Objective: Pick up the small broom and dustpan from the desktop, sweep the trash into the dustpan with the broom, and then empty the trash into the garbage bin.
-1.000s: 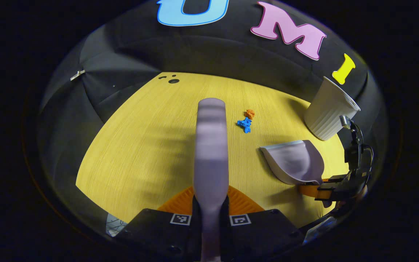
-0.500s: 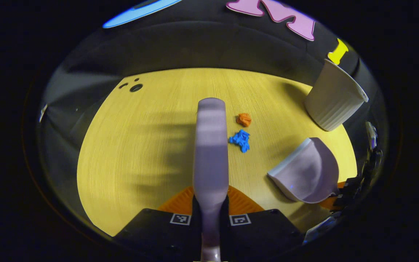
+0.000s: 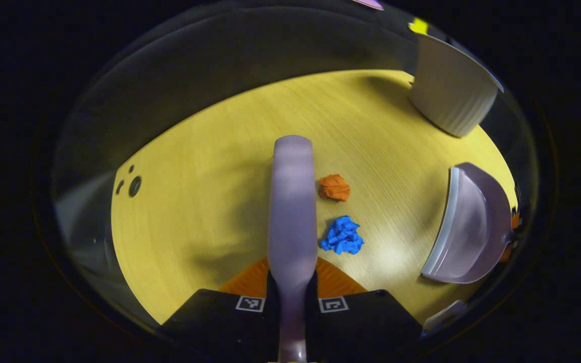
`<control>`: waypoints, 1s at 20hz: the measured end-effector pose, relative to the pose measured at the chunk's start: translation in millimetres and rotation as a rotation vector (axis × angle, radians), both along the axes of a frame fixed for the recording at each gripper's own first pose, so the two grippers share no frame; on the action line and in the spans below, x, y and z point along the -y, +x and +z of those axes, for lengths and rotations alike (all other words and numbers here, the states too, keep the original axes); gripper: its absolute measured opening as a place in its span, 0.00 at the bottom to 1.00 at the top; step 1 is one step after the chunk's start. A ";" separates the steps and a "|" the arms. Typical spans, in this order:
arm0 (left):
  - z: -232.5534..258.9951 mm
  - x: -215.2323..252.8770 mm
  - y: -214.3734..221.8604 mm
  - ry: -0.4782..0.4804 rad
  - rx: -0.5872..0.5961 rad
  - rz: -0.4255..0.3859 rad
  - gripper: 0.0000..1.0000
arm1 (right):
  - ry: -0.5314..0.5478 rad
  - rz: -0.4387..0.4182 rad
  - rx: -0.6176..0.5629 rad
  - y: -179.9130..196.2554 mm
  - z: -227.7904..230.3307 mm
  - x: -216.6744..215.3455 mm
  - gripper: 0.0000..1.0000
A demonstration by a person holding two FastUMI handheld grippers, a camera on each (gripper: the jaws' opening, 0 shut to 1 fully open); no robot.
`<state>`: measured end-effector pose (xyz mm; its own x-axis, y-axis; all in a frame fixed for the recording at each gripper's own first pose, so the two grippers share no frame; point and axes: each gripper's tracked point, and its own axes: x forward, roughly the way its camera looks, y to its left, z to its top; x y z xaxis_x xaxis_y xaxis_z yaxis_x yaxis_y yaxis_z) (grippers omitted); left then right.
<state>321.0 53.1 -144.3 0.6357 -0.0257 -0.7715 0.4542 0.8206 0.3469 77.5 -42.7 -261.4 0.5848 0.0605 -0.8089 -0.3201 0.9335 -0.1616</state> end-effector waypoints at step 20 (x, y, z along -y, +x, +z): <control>-64.4 131.1 -118.1 0.057 -0.367 -0.380 0.25 | -0.035 0.131 0.017 6.2 -6.9 -3.7 0.36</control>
